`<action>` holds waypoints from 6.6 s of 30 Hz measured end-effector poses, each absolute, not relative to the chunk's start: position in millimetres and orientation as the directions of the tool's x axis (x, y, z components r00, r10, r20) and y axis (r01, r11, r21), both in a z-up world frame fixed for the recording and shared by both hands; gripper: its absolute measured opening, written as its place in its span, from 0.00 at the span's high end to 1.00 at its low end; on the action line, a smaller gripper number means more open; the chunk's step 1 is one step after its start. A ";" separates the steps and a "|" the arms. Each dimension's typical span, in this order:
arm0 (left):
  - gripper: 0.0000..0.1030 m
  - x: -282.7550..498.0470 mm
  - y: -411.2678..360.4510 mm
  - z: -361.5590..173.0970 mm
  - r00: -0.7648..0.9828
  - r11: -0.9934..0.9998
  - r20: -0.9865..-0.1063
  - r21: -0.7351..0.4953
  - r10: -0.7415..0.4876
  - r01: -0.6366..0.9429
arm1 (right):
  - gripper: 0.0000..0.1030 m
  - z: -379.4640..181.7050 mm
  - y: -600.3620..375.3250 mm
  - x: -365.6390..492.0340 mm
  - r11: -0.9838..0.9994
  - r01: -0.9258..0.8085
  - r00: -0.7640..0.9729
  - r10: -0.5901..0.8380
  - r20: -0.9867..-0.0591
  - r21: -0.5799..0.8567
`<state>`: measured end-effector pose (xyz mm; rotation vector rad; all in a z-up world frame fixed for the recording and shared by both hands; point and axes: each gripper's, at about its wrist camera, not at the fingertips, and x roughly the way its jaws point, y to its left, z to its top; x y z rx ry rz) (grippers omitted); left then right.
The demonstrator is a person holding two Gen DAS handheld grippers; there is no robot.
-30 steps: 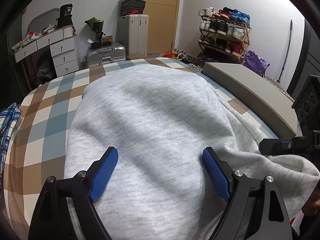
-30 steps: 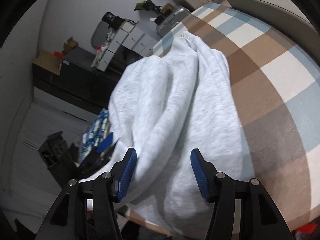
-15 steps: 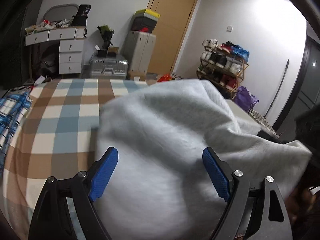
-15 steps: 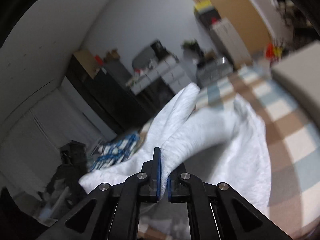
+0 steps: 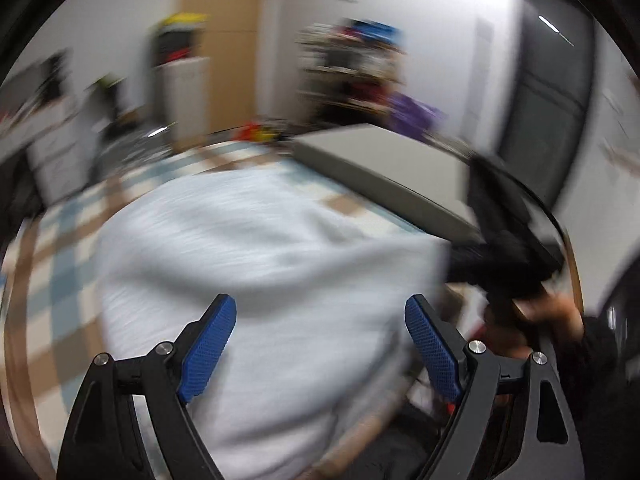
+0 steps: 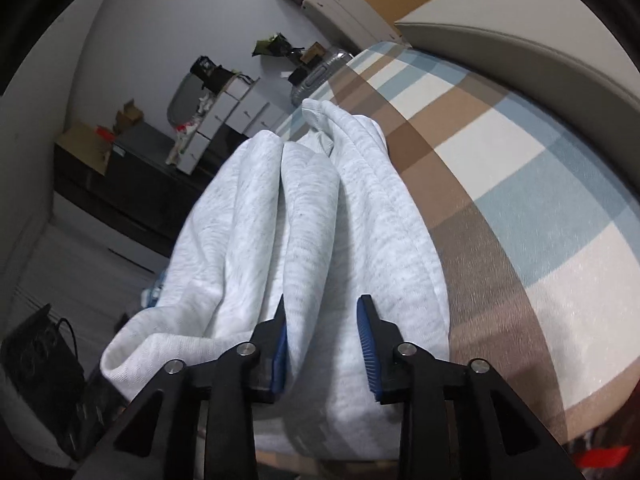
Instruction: Fold large clothes
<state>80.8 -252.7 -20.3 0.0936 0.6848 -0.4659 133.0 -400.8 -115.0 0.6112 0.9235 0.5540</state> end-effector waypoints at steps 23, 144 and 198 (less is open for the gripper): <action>0.90 120.9 -282.8 -22.1 0.754 0.910 -0.597 0.095 -0.272 0.404 | 0.74 -123.5 -412.5 105.0 0.725 -0.296 0.475 0.677 -0.562 0.622; 0.30 51.5 -196.0 -38.4 0.676 0.914 -0.669 -0.011 -0.309 0.406 | 0.49 -79.5 -402.4 109.8 0.689 -0.405 0.465 0.721 -0.514 0.600; 0.26 99.1 -208.4 -43.6 0.669 0.928 -0.667 -0.096 -0.328 0.359 | 0.84 -92.7 -384.2 260.5 0.812 -0.184 0.528 0.557 -0.641 0.553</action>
